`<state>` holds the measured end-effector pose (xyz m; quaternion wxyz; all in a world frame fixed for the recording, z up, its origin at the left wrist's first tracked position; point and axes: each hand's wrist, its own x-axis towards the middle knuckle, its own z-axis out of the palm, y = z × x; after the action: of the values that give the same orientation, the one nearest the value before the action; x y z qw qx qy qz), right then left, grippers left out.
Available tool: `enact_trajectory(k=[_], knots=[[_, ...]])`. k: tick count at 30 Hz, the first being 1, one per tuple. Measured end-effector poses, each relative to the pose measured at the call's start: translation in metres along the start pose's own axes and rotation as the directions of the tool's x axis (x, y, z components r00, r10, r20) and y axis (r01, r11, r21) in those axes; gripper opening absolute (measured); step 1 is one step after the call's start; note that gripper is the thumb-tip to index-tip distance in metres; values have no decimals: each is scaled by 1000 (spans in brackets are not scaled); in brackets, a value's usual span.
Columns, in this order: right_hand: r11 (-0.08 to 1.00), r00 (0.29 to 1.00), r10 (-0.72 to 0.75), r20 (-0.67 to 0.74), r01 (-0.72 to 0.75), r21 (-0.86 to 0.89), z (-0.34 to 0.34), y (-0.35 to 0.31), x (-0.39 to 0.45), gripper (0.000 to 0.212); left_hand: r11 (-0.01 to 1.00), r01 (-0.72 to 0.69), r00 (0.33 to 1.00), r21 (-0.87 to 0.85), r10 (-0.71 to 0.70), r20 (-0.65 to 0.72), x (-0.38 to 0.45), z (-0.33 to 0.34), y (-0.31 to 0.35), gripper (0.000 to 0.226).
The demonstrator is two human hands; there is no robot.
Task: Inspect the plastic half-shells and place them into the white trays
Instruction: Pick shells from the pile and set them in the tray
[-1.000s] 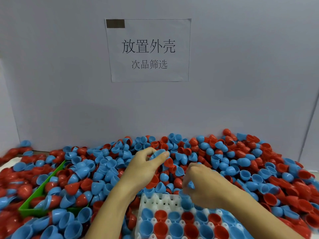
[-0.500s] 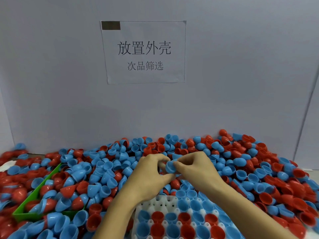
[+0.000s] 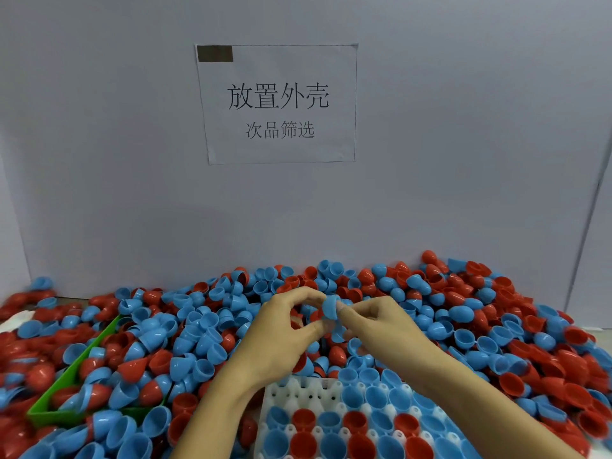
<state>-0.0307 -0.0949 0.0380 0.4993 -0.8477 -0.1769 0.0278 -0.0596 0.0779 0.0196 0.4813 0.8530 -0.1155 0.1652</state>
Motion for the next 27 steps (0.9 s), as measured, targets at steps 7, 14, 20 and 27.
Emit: enact_trajectory(k=[7,14,20,27], knots=[[967,999,-8,52,-6,255,-8,-6,-3,31,852,160,983,-498,-184,0,3,3,2,25],[922,934,-356,-40,344,-180,-2,-2,0,23,768,278,957,-577,-172,232,0,0,2,31],[845,963,-270,11,243,-476,-1,8,7,21,877,341,925,-340,-377,-45,4,-1,-2,32],[433,947,28,320,277,-858,43,15,5,21,697,233,916,-678,-392,-88,5,-5,0,27]])
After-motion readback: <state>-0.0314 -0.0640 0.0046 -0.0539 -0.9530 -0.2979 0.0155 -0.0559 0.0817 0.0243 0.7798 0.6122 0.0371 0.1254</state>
